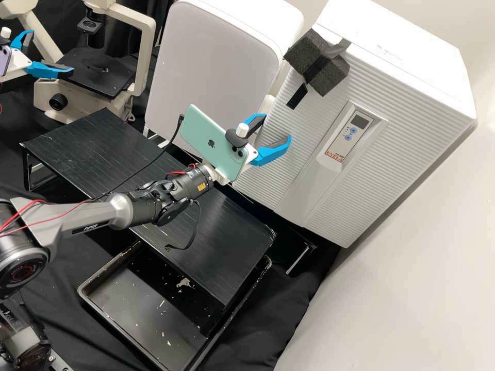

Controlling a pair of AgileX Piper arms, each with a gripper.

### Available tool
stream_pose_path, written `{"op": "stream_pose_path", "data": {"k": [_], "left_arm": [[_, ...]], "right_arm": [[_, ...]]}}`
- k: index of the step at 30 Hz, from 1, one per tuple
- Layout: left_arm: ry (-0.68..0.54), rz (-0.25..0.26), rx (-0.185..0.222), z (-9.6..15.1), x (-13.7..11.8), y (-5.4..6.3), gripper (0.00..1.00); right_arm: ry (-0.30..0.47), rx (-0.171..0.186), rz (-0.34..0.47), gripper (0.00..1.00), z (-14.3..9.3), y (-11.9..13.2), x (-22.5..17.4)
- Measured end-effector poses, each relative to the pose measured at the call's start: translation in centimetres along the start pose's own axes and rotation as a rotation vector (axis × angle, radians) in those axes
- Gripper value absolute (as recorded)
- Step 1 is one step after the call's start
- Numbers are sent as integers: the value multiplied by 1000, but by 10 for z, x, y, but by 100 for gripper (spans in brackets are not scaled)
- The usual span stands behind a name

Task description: Open the incubator door

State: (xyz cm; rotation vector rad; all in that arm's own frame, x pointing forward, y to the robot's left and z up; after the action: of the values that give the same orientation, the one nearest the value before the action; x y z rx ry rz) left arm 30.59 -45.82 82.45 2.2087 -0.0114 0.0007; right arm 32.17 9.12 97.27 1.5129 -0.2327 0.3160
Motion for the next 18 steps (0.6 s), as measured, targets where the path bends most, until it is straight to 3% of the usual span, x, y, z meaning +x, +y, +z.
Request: {"op": "stream_pose_path", "data": {"k": [8,12,13,18], "left_arm": [[0,0,0,0,0,0,100],[0,0,0,0,0,0,100],[0,0,0,0,0,0,100],[0,0,0,0,0,0,100]], "right_arm": [[17,17,11,0,3,11,-20],[12,88,80,0,4,24,-34],[14,98,93,100,2,26,-37],[22,100,136,100,-15,26,-47]]}}
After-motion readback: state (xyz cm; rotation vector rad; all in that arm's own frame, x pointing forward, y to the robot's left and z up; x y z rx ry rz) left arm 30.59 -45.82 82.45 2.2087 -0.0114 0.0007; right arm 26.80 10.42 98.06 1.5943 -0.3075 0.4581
